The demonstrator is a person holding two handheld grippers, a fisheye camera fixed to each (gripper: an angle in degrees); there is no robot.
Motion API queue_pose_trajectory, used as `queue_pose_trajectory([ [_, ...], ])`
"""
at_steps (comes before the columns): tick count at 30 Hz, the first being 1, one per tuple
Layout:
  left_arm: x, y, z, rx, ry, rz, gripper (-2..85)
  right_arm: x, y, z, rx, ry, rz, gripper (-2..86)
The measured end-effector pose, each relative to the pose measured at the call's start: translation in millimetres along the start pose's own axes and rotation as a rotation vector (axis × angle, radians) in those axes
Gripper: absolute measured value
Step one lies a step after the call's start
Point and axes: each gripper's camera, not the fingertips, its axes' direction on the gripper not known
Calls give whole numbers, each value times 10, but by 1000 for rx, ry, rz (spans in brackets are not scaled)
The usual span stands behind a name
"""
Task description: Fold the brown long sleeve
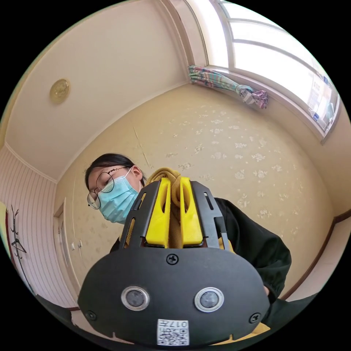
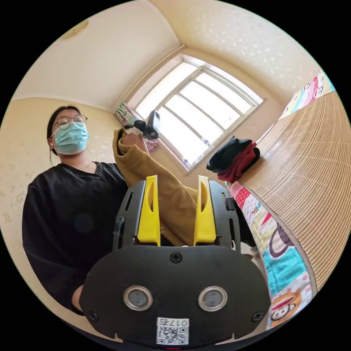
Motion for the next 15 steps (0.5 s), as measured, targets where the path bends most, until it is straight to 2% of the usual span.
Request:
queue_pose_trajectory([
  [2,-152,117,42,21,27,-10,46,108,119,264,-75,-101,25,148],
  [4,-340,249,84,34,33,-37,45,144,290,583,-182,-247,29,113],
  [8,-505,299,137,8,-24,-60,45,-115,438,649,-200,-140,-48,50],
  [11,-489,121,258,-87,-113,-58,45,-405,409,212,-49,17,-81,37],
  [14,-399,-161,446,-260,-359,-108,46,-988,364,-363,168,156,-206,31],
  [15,-361,-255,514,-344,-497,-168,47,-1281,348,-548,243,212,-268,30],
])
